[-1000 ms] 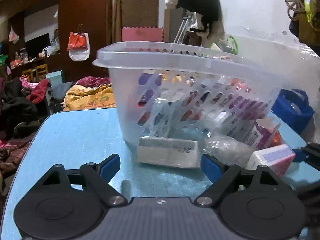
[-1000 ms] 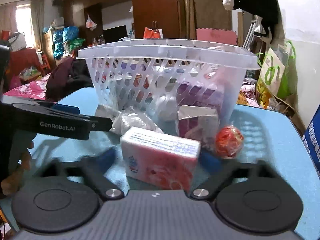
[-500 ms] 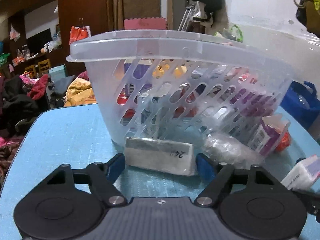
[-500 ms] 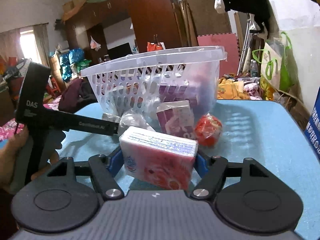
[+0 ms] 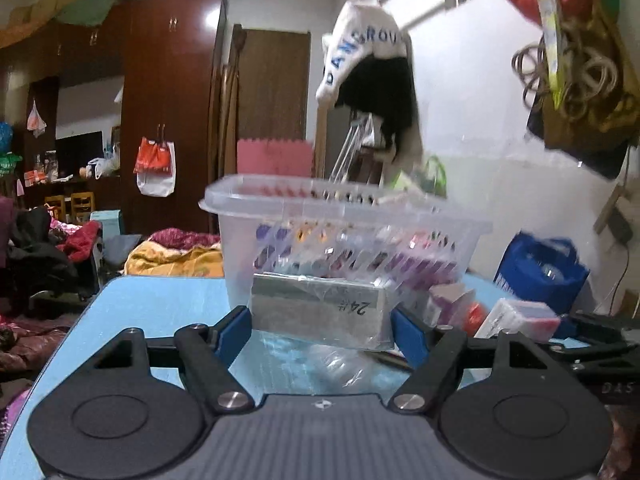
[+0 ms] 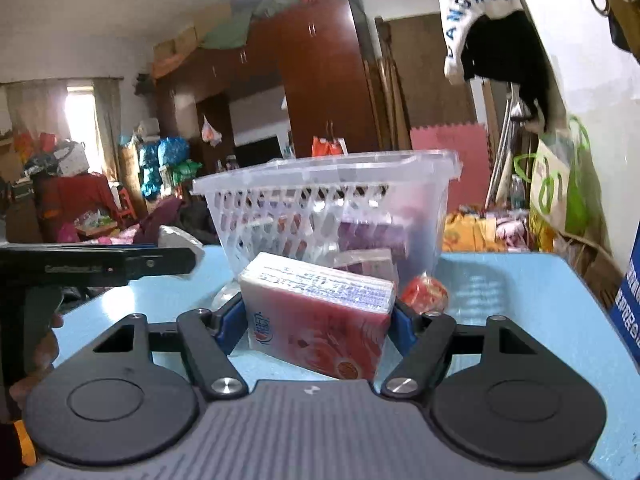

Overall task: Organize objects
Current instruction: 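Lower both boxes into the basket and open both grippers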

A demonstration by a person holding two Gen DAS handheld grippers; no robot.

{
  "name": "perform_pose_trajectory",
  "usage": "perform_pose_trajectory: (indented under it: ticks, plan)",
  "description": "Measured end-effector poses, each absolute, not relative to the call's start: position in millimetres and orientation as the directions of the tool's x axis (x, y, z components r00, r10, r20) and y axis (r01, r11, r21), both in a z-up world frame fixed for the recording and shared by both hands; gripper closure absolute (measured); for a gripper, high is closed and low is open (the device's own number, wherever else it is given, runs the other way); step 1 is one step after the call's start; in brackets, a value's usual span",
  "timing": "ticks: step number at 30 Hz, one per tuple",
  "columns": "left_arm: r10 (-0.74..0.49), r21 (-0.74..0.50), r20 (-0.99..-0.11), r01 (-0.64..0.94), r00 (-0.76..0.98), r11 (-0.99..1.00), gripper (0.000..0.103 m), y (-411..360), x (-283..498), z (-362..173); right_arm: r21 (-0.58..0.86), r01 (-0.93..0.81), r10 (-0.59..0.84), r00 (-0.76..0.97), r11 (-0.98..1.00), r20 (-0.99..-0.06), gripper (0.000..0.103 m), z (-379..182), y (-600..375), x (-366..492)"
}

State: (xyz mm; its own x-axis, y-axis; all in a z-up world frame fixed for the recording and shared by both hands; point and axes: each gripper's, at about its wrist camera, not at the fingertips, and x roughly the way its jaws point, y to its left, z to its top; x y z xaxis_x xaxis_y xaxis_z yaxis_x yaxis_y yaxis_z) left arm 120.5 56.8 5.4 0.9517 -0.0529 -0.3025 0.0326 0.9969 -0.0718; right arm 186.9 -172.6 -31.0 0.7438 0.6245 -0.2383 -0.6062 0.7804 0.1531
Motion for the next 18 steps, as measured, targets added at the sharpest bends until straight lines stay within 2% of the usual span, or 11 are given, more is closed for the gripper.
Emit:
perform_pose_trajectory:
  ticks: [4,8,12,15,18]
  plan:
    - [-0.079,-0.101,-0.256,0.055,0.963,0.993,0.024,59.8,124.0,33.0,0.185,-0.648,0.674,0.709,0.739,-0.21,0.03,-2.5,-178.5,191.2]
    - [-0.091,-0.125,-0.225,0.064,0.97,0.99,0.024,62.7,154.8,80.8,0.022,-0.631,0.629,0.768,0.775,-0.118,0.03,58.7,-163.2,196.1]
    - [-0.042,-0.168,-0.283,-0.007,0.958,0.986,0.024,72.2,215.8,113.9,-0.073,-0.645,0.627,0.759,0.76,-0.177,0.03,97.5,-131.0,250.8]
    - [-0.03,-0.216,-0.356,-0.051,0.934,0.975,0.024,80.9,258.9,119.2,-0.043,-0.68,0.645,0.712,0.732,-0.278,0.03,105.4,-115.6,296.8]
    - [-0.035,-0.248,-0.396,-0.07,0.918,0.966,0.024,85.9,280.3,115.1,-0.039,-0.682,0.643,0.705,0.73,-0.298,0.03,102.2,-107.2,320.0]
